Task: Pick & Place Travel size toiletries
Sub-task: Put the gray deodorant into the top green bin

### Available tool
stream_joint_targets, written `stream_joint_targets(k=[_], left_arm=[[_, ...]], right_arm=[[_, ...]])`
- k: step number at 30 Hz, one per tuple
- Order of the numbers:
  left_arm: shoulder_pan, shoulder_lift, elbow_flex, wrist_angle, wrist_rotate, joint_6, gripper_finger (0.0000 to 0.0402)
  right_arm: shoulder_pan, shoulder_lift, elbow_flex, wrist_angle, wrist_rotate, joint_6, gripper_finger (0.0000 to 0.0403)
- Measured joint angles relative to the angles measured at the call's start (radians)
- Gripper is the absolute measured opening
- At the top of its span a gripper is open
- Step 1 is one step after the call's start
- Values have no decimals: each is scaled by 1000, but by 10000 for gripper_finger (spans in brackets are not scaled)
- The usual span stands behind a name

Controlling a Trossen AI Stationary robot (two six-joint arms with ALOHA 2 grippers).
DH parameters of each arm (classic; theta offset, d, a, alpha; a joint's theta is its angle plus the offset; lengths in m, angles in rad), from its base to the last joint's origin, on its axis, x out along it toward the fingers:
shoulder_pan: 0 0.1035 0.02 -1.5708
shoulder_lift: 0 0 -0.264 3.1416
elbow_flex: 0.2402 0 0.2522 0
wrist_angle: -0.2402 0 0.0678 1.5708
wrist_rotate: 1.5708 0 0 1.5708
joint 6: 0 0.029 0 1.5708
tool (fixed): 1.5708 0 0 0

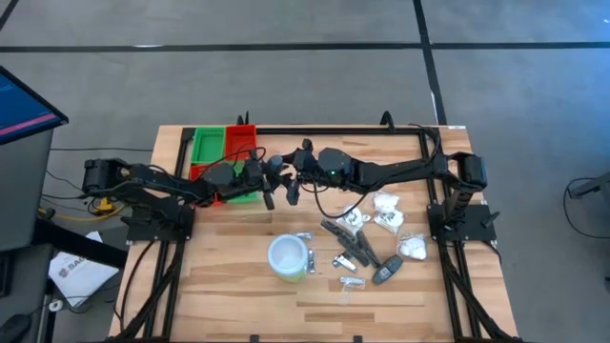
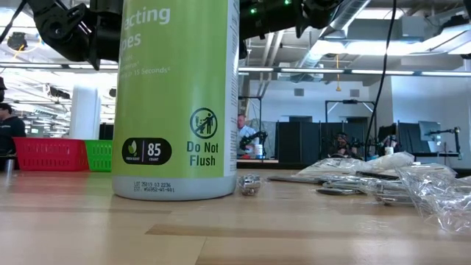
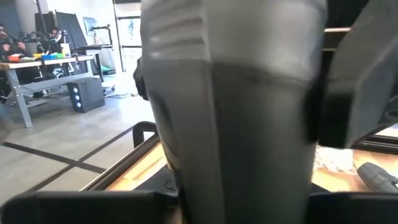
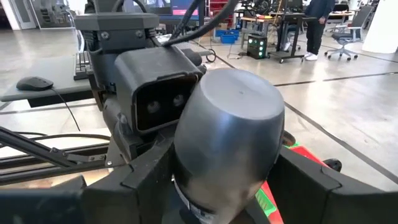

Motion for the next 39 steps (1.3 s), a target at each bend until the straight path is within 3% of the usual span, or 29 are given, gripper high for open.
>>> stream_joint_targets(k=[21,28,34,39], left_arm=[[0,-42,-2,-50,-34,8,79],[0,-50,0,-32,-45,0,76],[-2,-68,0,-41,-41,21,3],[-1,-125,0,-41,-42,50,2]], right_arm=[[0,-1,2,-16,0,-32,230],[-2,-61,-5,-65,6,-75,230],[-3,-105,-2,-167,11,-86,230],[-13,-109,-3,-192,7,-91,230]])
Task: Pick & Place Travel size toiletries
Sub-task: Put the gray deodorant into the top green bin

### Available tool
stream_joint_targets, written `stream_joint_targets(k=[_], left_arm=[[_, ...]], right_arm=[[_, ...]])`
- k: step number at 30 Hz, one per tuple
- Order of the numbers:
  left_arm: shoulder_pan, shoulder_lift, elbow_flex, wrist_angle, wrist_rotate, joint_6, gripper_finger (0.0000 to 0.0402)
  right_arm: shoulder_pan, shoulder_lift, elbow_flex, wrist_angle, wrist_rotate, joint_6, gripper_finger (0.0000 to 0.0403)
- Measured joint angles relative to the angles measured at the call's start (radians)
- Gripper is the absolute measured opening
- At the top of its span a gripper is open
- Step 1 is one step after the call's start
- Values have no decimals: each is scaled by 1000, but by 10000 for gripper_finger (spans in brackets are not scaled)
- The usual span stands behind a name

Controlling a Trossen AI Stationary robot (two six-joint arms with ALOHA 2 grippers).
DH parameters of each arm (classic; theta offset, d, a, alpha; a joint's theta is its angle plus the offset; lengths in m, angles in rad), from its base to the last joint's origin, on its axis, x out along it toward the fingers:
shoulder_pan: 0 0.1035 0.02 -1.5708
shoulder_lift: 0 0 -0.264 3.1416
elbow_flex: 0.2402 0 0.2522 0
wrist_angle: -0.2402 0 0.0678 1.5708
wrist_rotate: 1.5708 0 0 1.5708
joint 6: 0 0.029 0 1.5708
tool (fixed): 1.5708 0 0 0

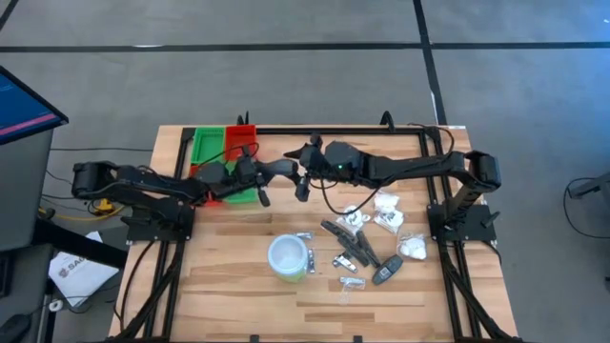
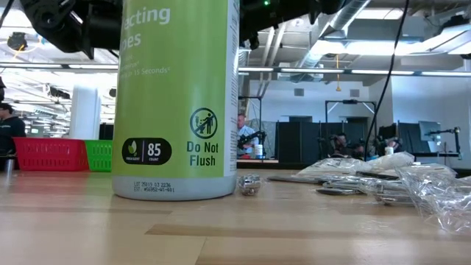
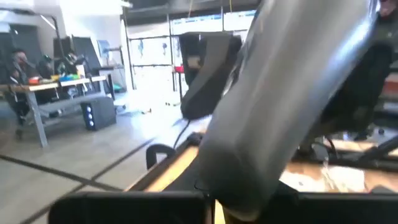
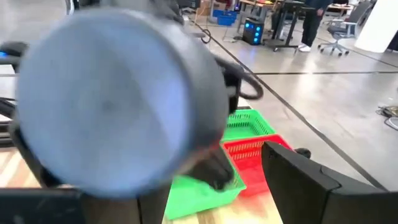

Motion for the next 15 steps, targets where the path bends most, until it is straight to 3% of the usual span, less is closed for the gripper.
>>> stream_joint_targets(k=[11,15], left_arm=[[0,-29,0,-24,16,2,6],[1,-27,-1,-50,15,2,6]], right_arm=[[1,0,1,41,-3,-2,229],[0,0,1,28,-3,-2,211]])
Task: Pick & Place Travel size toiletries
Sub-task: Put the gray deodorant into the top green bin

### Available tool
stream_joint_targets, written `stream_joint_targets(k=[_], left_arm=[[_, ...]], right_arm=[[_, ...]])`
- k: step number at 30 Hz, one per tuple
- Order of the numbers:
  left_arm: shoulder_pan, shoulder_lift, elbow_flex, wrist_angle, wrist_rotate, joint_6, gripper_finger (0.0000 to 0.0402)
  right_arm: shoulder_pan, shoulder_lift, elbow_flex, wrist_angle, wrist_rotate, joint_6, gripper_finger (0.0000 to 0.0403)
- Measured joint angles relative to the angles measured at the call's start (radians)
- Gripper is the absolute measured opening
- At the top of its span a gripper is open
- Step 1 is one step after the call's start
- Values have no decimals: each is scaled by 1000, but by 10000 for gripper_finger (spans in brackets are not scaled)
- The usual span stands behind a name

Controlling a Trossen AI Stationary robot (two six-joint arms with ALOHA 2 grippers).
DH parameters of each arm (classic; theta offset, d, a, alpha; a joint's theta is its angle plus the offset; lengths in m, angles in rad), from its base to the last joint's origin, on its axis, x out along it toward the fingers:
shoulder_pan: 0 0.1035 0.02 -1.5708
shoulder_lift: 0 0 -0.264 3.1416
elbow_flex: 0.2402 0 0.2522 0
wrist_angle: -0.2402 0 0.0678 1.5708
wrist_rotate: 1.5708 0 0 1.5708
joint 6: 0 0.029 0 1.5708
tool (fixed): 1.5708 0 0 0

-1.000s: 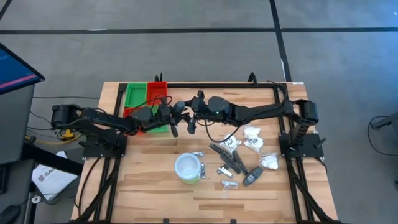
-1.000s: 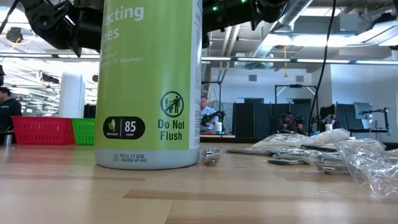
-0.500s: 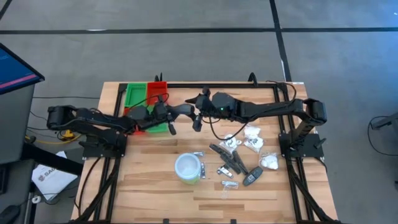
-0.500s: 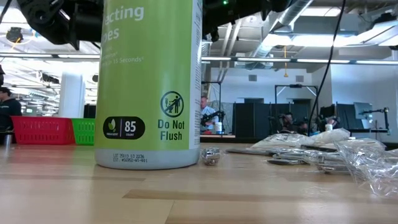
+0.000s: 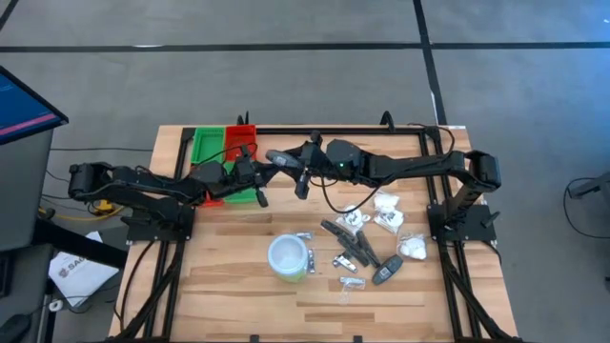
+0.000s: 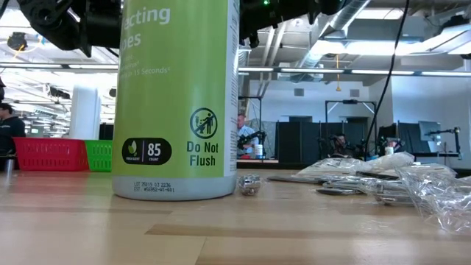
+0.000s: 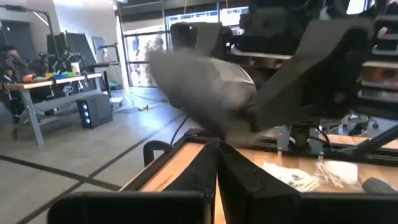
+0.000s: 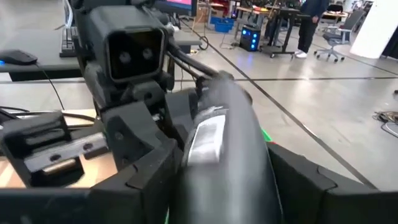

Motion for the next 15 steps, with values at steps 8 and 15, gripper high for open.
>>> stream_joint_targets(k=[8,15], left_arm=[[0,0,0,-3,-2,0,3],[0,0,0,-1,-4,0,3]], right_arm=[[1,0,0,-38,-3,2,174],[5,0,0,-49,-3,10,170]])
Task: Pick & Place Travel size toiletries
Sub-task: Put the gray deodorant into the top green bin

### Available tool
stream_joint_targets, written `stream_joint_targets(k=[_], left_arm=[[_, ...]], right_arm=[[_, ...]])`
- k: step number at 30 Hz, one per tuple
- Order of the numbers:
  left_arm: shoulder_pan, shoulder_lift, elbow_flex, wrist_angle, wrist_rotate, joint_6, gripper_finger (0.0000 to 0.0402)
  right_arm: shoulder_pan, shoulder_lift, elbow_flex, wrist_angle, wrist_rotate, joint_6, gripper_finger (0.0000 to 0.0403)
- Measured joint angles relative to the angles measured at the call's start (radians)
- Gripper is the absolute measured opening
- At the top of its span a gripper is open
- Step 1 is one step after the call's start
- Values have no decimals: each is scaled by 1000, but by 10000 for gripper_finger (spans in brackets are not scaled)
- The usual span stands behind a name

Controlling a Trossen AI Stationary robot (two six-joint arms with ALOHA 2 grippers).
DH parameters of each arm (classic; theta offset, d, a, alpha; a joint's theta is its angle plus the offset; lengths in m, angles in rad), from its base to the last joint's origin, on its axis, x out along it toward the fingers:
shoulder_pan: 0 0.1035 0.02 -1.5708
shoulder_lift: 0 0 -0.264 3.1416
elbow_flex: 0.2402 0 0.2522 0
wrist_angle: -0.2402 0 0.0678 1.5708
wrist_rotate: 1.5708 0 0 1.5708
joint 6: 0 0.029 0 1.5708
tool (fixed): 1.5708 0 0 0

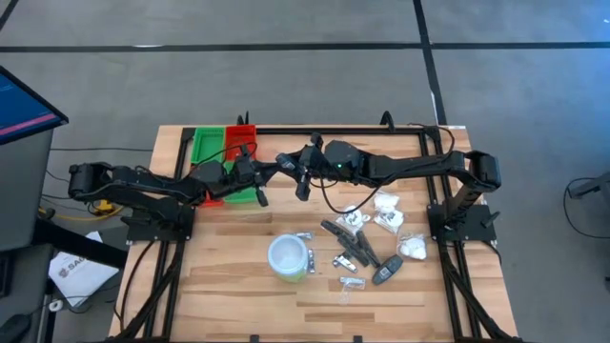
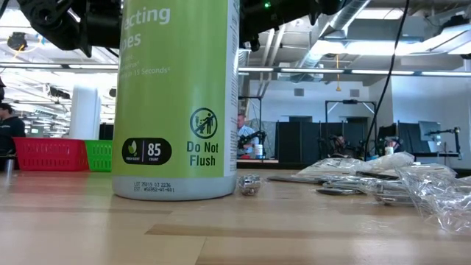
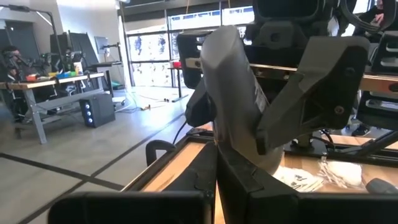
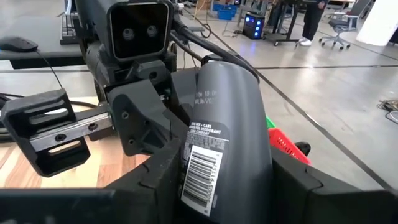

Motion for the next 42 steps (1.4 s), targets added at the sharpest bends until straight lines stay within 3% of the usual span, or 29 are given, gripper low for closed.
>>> stream_joint_targets(k=[20,35,42], left_arm=[[-7,-8,1,-113,-15,-49,21],[-7,-8,1,-91,8,-98,216],[-7,1,1,-62,13,-101,266]], right_arm=[[-33,-45,2,6,3,-19,144],[-23,-33,1,38,-1,-10,133],[-4,-33,1,67,-2,0,133]])
